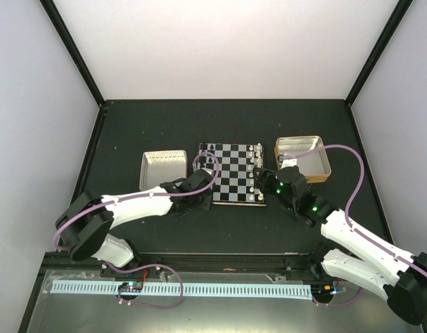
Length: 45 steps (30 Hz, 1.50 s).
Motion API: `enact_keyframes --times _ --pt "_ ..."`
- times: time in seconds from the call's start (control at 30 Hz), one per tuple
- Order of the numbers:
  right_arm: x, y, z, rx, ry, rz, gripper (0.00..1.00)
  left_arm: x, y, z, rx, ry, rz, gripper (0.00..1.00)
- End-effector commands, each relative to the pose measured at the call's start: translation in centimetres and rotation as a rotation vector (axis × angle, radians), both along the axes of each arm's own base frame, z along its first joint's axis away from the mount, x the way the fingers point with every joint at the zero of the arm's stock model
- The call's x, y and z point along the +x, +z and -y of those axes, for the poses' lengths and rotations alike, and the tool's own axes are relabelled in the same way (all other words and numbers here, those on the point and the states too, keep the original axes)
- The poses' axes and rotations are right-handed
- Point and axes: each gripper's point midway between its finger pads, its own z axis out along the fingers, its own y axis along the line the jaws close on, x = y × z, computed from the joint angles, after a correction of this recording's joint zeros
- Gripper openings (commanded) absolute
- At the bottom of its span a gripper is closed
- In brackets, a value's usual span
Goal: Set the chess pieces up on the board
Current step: Place the chess piece on the chessboard.
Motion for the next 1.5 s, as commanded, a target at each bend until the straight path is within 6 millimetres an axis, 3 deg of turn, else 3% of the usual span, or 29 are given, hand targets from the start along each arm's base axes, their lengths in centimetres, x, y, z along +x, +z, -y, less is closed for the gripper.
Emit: enact_keyframes --times 0.0,0.63,0.83,1.23,1.4,1.47 --pt "0.2 -0.5 0.8 -0.006 -0.056 -0.018 0.74 1.9 0.6 1.4 -0.014 0.033 0.088 0.01" --pt "0.3 -1.2 0.6 -0.013 -0.055 -0.041 0.74 2.5 -1.9 0.3 0.064 0.079 0.093 0.01" --pt "0.4 -1.3 0.5 -0.015 -0.053 -0.045 0.74 2.0 -2.6 0.6 0.066 0.047 0.061 0.09" --pt "0.4 -1.4 0.4 -0.007 -0.049 -0.047 0.75 1.5 -1.7 0.9 0.049 0.02 0.051 0.23" --pt "0.2 -0.8 0.5 0.005 -0.052 -0.036 0.75 1.7 0.7 1.2 0.008 0.026 0.077 0.33" --pt "0.2 -0.3 0.6 0.01 -0.049 -0.027 0.75 1.9 2.3 1.1 -0.017 0.031 0.104 0.42"
